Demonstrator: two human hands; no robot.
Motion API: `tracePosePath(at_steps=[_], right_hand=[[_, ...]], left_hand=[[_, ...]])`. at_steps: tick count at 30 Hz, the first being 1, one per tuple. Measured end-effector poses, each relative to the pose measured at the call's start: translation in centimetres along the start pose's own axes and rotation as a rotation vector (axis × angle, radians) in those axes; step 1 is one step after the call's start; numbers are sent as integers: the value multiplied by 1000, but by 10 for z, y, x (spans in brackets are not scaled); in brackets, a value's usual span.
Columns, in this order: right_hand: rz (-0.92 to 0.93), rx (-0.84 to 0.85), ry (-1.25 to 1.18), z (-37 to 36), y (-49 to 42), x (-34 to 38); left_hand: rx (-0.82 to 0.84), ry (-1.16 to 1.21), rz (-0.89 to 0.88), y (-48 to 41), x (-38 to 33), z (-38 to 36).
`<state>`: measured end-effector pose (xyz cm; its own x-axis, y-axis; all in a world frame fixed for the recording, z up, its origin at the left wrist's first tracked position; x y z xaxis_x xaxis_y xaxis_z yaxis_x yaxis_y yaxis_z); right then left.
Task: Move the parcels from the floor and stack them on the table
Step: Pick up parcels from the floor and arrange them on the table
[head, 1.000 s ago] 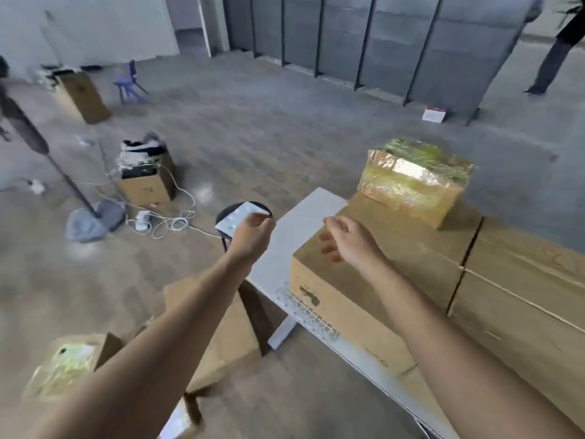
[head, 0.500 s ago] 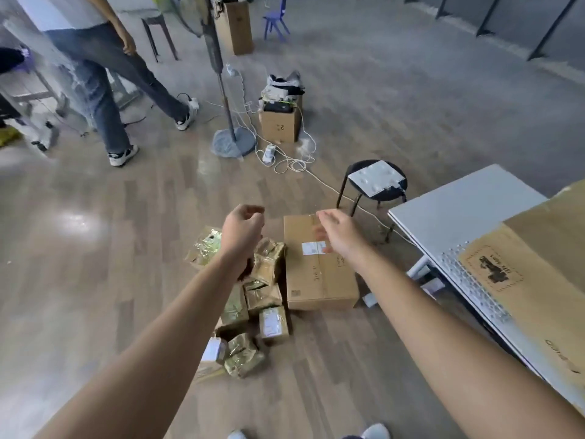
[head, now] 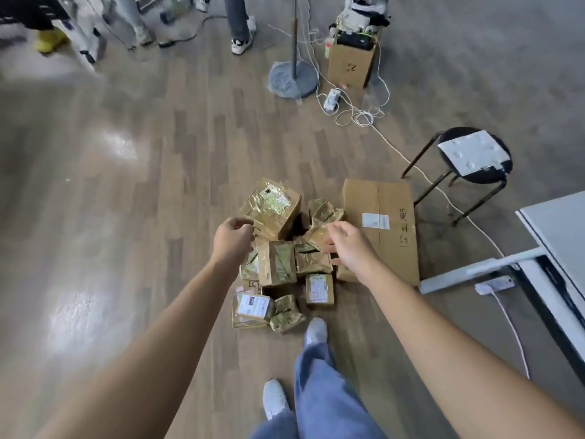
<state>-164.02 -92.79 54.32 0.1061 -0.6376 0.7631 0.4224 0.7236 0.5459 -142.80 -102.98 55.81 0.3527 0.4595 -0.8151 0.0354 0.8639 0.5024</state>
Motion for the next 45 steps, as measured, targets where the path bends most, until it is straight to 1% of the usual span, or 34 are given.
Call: tracePosePath(at_steps=[4,8,12,17,20,22,25,27,29,30,31,32,34,36,40,42,45], right_hand=[[-43,103,43,-32,-55,-8],[-83,123,62,-54,-134,-24],[-87,123,127,-84,-226,-55],[-92,114,206,-156,-353,-137],[-85,88,186,-202,-414,-187],[-106,75,140,-228,-444,-219],[-143,58,89,-257,-475,-250],[-145,54,42,-271,-486,-258],[-122,66,19,-284,-488,-256],[-134,73,29,-289,-486,-254],[-153,79,44,-294,-483,-252],[-168,79,59,-297,-481,-250],[-210,62,75,-297,-481,-248],[-226,1,56,-295,-487,-252],[-217,-146,-65,-275,-479,-239],[-221,-196,-137,-251,-458,-212],[-243,-294,-218,-192,-398,-155]], left_hand=[[-54,-29,111,-48,27,3],[-55,-87,150,-116,47,-16],[-10,-173,93,-208,75,-53],[74,-392,-60,-360,153,-107],[89,-597,-172,-444,204,-125],[62,-695,-194,-491,235,-127],[73,-689,-159,-542,269,-125],[55,-624,-137,-563,279,-121],[-58,-506,-61,-576,279,-107],[-105,-495,-11,-576,275,-99],[-107,-509,29,-579,275,-92],[-70,-511,70,-578,274,-88],[57,-451,133,-576,277,-87],[146,-437,129,-578,282,-92],[159,-408,30,-557,269,-91],[165,-323,24,-525,243,-84],[243,-234,57,-452,186,-78]])
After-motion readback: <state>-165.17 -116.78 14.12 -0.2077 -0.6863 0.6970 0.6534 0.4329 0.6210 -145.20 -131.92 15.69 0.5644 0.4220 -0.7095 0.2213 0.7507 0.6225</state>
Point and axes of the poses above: each hand's wrist, its own y-axis away from the middle knuckle, its own z-axis out of the back of the hand, x = y × z, the point moved 5 cm from there along -y, towards the middle knuckle
